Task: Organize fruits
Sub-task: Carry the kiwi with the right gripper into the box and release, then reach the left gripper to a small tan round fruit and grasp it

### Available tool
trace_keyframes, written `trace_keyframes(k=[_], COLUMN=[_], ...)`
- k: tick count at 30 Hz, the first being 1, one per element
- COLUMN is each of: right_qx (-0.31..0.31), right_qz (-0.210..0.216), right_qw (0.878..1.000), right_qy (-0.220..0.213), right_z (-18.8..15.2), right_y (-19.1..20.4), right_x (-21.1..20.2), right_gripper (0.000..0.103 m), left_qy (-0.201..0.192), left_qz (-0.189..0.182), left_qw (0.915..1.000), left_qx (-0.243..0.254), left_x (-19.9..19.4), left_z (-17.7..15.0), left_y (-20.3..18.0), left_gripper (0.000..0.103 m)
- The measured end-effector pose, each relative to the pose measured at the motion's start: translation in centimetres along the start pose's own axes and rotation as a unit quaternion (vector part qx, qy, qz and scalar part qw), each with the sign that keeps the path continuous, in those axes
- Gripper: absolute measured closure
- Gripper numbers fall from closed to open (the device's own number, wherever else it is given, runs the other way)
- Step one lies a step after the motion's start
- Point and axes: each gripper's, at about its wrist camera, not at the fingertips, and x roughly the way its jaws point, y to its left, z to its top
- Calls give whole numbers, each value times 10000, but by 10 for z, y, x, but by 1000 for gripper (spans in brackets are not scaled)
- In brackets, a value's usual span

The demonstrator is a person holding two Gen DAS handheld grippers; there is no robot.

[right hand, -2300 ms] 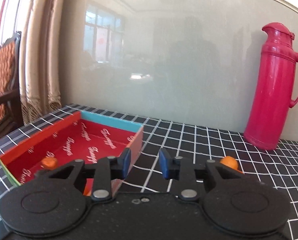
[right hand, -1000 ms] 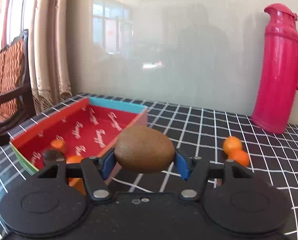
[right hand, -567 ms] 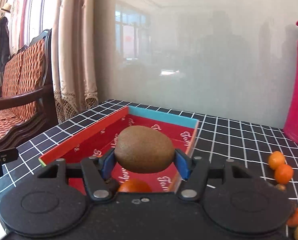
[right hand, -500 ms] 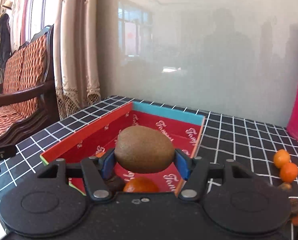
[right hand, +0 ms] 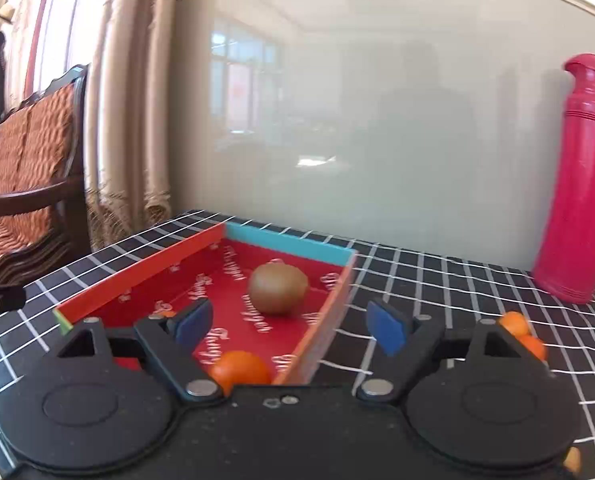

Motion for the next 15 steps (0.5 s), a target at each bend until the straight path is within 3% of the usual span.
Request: trace_keyframes(k=[2,9,15], right_qx=[103,838,1271], right_qz=[-442,-1279,-1811], right_qw=[9989,9880,9752], right_qy=[-146,-218,-17], right_z=[2,-1,-6], right_y=[-17,-96,-154], right_x=[-7,-30,-51], right_gripper=[0,0,0], left_qy=[19,-217,-398], left_qz=[-91,-408,-1012], left_qw=[10000,9986,9927], left_qx=[-16,263,517], left_x=[0,-12,-31], left_z=[2,5,5], left_y=[-9,-56,-99], left_gripper=[0,0,0])
